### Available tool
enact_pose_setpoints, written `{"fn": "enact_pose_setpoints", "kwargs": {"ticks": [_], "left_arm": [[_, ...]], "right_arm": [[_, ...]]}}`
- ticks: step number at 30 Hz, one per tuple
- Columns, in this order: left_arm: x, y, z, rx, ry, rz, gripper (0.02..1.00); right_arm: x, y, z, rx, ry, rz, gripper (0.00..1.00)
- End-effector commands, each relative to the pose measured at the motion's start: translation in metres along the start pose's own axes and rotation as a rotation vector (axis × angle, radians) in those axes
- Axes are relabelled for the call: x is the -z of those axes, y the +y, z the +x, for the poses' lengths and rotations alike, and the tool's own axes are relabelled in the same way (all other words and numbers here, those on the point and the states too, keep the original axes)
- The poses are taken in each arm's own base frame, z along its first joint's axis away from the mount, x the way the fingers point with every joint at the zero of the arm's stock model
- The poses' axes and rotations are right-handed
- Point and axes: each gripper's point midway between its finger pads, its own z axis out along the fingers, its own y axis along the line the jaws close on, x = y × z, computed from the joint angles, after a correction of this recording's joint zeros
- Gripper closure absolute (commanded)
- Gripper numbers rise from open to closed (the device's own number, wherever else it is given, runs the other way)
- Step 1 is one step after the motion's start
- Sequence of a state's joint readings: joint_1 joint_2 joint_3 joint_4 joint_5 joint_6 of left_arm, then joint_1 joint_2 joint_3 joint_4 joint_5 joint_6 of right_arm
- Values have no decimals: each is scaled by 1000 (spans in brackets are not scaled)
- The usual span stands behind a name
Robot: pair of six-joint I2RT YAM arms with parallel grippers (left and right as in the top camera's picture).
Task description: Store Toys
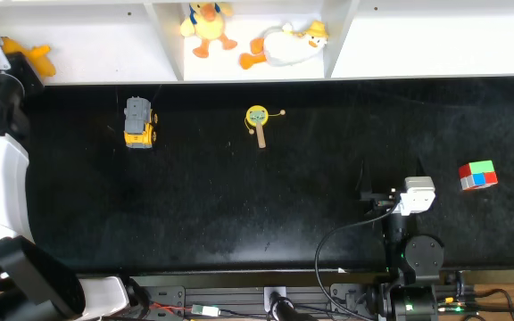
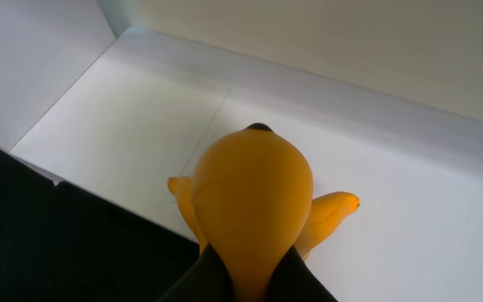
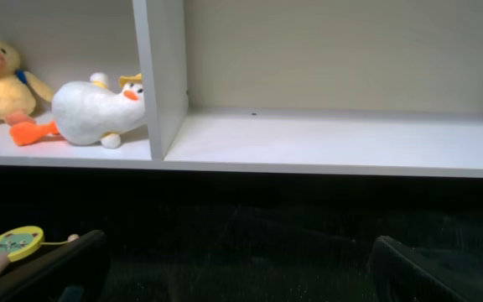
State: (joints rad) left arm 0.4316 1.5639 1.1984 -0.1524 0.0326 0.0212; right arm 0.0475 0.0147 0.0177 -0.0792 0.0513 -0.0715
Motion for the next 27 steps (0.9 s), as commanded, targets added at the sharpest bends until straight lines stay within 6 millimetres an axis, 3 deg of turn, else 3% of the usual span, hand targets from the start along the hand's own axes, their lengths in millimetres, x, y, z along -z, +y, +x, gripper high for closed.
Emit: {"fn": "enact_pose_setpoints", "kwargs": {"ticks": [1, 6, 17, 27], "left_arm": [[4, -4, -17, -70, -39, 23, 982], [3, -5, -10, -89, -10, 26, 980], [3, -5, -14, -89, -26, 25, 982], [-14, -5, -1, -87, 1, 31, 978]], "right_arm": [[0, 2, 3, 0, -2, -11, 5], [0, 2, 3, 0, -1, -11, 7], [0, 2, 3, 0, -1, -11, 7], [0, 2, 3, 0, -2, -11, 5]]}}
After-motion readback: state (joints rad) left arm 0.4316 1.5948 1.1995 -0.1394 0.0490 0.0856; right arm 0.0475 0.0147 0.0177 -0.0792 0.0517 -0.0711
